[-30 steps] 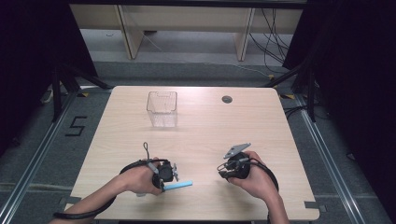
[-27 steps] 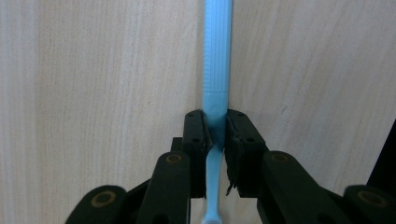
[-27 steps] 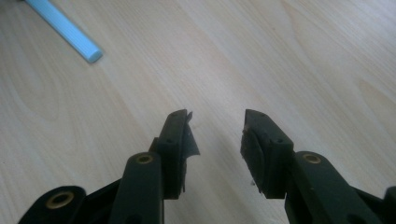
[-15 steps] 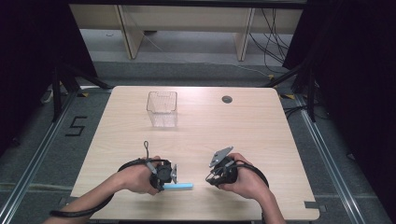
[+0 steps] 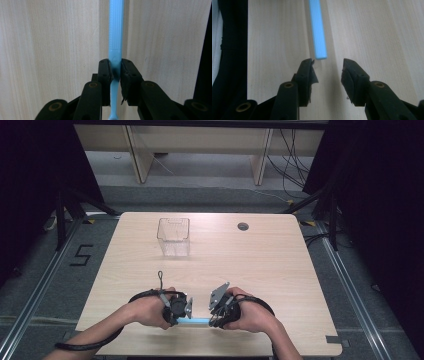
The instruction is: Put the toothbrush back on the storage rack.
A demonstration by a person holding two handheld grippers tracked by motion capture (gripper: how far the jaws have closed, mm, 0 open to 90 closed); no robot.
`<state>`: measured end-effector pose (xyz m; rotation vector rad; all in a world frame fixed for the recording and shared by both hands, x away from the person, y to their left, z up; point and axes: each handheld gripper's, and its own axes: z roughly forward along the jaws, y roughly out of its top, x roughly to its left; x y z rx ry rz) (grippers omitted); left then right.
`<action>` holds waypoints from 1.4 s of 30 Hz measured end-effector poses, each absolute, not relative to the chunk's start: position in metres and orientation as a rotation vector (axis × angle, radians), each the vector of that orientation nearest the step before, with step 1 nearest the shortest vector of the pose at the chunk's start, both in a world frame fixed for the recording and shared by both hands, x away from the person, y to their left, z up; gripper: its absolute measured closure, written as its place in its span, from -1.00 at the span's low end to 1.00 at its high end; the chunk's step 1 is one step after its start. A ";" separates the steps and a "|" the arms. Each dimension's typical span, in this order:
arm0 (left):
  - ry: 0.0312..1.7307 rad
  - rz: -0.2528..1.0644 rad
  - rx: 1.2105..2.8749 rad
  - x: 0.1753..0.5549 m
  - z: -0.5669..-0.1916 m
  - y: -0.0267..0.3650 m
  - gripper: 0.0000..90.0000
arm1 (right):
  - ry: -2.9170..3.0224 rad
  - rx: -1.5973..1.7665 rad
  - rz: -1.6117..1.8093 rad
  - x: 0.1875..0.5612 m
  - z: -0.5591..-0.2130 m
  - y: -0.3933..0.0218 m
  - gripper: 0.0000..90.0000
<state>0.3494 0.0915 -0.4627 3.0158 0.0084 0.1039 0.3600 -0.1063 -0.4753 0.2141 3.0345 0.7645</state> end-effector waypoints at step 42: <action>-0.074 0.279 2.795 0.336 -0.442 0.090 0.33 | 3.081 0.228 0.884 0.360 -0.485 -0.099 0.76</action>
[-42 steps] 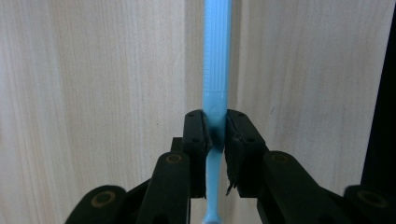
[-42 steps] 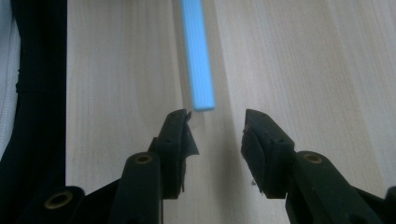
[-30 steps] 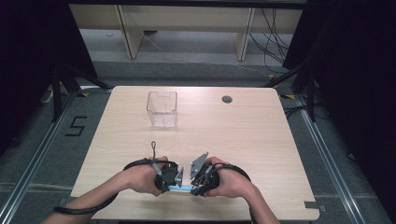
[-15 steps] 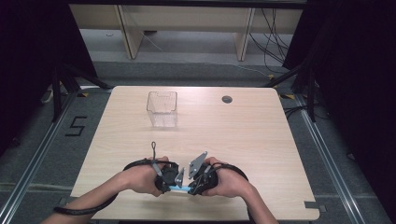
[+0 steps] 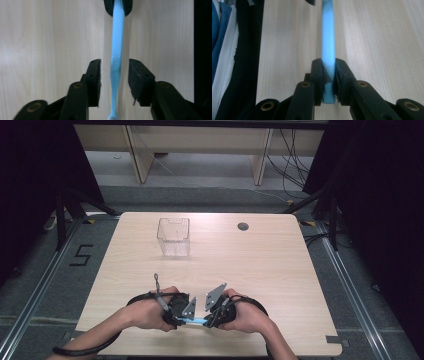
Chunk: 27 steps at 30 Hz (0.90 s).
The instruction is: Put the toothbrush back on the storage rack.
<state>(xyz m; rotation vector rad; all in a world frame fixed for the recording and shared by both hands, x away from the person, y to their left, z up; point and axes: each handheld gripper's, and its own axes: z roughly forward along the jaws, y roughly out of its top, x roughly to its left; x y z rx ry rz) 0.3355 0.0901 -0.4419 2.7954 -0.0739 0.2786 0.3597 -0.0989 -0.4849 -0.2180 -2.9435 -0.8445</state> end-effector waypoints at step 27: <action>0.498 0.247 2.159 0.328 -0.469 0.162 -0.11 | -2.952 -0.622 -1.334 0.371 -0.478 -0.130 0.76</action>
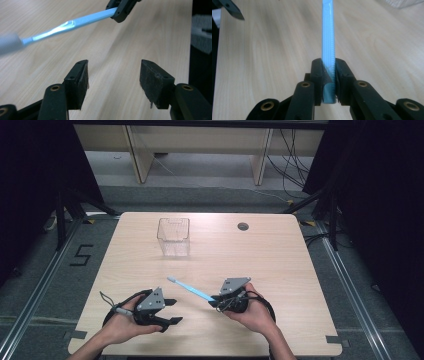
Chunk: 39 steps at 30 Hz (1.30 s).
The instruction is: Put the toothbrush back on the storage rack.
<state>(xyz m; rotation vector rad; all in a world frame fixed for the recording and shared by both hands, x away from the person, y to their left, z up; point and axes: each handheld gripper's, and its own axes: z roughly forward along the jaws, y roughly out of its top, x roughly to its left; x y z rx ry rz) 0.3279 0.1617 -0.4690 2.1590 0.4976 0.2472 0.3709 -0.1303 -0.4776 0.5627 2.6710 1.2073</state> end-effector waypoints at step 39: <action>0.791 0.184 1.644 0.375 -0.460 0.160 -0.16 | 2.195 0.685 1.595 0.366 -0.475 -0.120 0.76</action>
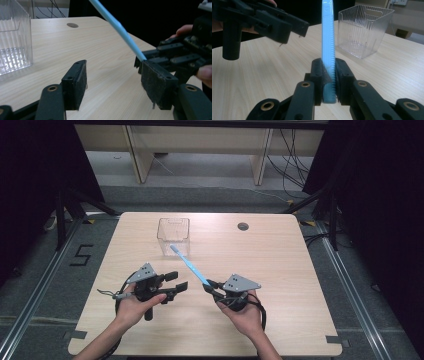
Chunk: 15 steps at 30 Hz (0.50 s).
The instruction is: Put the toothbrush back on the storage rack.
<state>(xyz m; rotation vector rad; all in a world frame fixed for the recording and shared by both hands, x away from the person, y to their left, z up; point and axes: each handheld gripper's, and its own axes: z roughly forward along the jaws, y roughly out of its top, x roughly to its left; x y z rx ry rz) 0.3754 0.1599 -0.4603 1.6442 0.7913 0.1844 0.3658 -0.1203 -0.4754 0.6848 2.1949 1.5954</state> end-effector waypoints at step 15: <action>0.842 0.117 1.548 0.390 -0.446 0.149 0.03 | 2.191 0.669 1.590 0.364 -0.475 -0.114 0.76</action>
